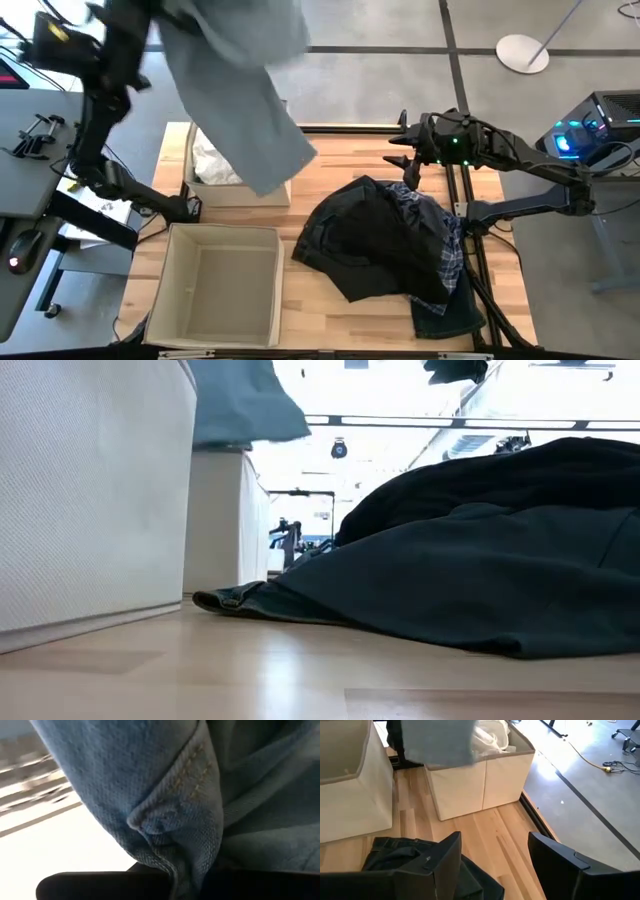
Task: Sort clothes
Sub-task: Put the blue jeans into the top brown laundry organizer
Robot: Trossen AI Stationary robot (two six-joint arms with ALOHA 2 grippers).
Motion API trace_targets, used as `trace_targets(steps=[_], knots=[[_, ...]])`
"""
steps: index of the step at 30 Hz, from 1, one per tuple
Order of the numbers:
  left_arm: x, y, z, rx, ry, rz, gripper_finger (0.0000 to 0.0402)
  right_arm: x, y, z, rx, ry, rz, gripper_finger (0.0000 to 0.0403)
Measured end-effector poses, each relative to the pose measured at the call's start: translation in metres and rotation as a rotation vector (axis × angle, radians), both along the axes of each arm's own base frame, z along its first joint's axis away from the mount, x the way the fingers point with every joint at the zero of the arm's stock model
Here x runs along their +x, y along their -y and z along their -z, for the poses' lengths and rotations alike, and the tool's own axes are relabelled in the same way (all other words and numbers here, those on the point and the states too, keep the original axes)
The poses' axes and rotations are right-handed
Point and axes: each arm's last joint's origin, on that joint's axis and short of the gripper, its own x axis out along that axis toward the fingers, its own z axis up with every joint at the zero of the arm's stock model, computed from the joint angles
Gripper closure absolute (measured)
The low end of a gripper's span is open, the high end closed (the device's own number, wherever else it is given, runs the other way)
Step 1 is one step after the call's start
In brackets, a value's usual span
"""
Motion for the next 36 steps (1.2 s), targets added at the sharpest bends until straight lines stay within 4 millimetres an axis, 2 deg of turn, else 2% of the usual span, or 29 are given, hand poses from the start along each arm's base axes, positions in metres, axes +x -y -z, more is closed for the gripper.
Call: trace_targets(steps=[4, 9, 12, 19, 23, 25, 28, 31, 36], knots=[[0.003, -0.022, -0.007, -0.053, -0.040, -0.166, 0.0394, 0.000, 0.000, 0.000, 0.000, 0.000, 0.000, 0.0185], [0.019, -0.043, 0.016, -0.178, -0.192, -0.194, 0.0394, -0.001, 0.000, 0.001, 0.003, -0.012, -0.001, 0.0185], [0.016, -0.037, 0.026, -0.279, -0.299, -0.135, 0.0394, -0.001, 0.000, 0.002, -0.003, -0.027, -0.006, 0.0185], [0.024, -0.020, 0.059, -0.620, -0.419, -0.039, 0.0394, -0.002, -0.001, 0.003, 0.012, -0.032, 0.002, 0.0185], [-0.003, -0.003, 0.058, -0.771, -0.313, 0.055, 0.0394, -0.002, -0.001, 0.003, 0.017, -0.034, 0.003, 0.0185], [-0.018, 0.006, 0.059, -0.871, -0.261, 0.160, 0.0394, -0.002, -0.001, 0.003, 0.015, -0.032, 0.003, 0.0185], [-0.029, 0.015, 0.072, -1.044, -0.316, 0.343, 0.0394, -0.002, -0.001, 0.002, 0.017, -0.029, 0.004, 0.0185], [-0.028, 0.011, 0.091, -1.211, -0.378, 0.326, 0.0394, -0.002, -0.001, 0.002, 0.018, -0.028, 0.003, 0.0185], [-0.008, -0.017, 0.136, -1.399, -0.390, 0.121, 0.0394, -0.002, -0.001, 0.002, 0.011, -0.031, -0.003, 0.0185]])
